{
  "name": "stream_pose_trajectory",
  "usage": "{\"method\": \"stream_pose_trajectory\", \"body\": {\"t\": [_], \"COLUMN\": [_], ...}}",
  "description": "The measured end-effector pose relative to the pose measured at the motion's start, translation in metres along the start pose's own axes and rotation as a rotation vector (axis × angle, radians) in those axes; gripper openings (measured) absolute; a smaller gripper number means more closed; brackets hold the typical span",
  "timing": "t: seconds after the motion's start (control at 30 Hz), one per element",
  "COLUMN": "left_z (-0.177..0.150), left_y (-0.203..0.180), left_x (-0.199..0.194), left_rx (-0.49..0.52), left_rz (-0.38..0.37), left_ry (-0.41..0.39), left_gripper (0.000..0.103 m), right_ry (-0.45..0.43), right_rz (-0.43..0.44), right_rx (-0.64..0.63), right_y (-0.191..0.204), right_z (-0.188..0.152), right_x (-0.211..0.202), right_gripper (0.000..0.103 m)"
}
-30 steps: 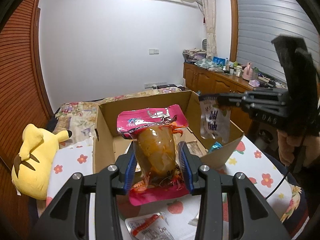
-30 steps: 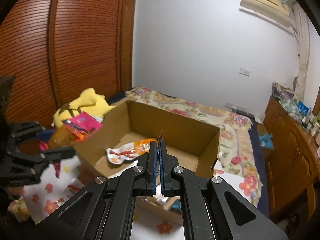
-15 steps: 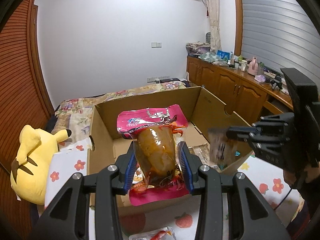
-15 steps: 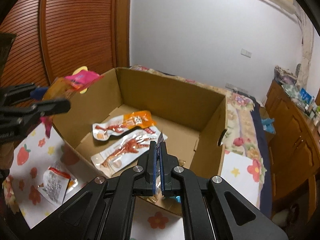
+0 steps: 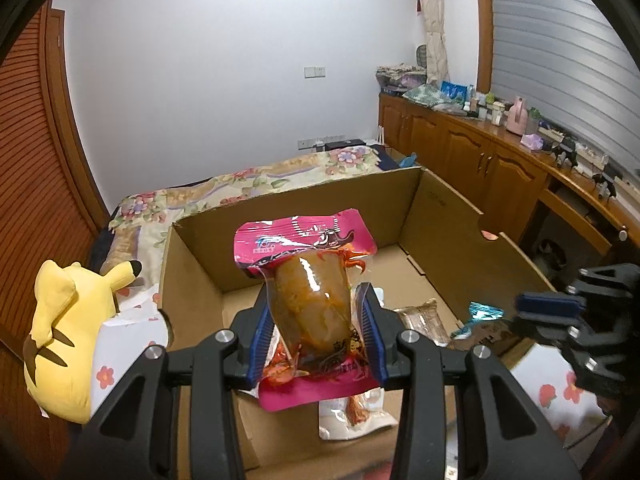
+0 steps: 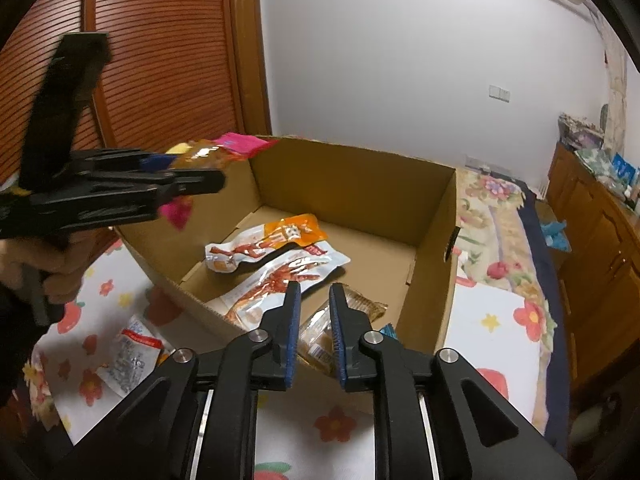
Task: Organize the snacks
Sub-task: 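Carry both packs over the box and open both tools to drop them, then withdraw both tools to the table toward the foil pack and nougat bar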
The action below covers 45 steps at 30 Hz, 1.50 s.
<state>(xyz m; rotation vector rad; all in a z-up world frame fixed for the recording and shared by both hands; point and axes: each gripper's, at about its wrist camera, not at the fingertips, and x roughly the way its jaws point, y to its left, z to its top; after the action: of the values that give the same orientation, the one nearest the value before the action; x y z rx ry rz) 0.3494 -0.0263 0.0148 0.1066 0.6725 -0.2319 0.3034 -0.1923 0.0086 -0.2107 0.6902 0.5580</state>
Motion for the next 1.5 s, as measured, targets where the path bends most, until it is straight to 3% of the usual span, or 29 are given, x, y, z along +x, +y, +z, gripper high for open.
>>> {"method": "stream_pose_trajectory", "body": {"t": [0.6, 0.97, 1.2, 1.4, 1.5], "left_z": [-0.007, -0.01, -0.019, -0.038, -0.05], "left_y": [-0.005, -0.007, -0.011, -0.015, -0.017], "left_x": [0.034, 0.025, -0.013, -0.07, -0.093], "left_rx": [0.018, 0.033, 0.026, 0.043, 0.053], "left_rz": [0.018, 0.012, 0.001, -0.022, -0.028], "left_ry": [0.101, 0.09, 0.04, -0.03, -0.055], "left_gripper": [0.046, 0.055, 0.057, 0.06, 0.07], "right_ry": [-0.025, -0.012, -0.023, -0.049, -0.057], "right_rz": [0.017, 0.012, -0.001, -0.003, 0.001], "right_rx": [-0.009, -0.007, 0.01, 0.02, 0.027], "right_y": [0.01, 0.016, 0.027, 0.049, 0.062], "right_z": [-0.009, -0.014, -0.019, -0.026, -0.034], "right_x": [-0.012, -0.013, -0.028, -0.049, -0.057], "right_gripper": [0.029, 0.036, 0.04, 0.055, 0.064]}}
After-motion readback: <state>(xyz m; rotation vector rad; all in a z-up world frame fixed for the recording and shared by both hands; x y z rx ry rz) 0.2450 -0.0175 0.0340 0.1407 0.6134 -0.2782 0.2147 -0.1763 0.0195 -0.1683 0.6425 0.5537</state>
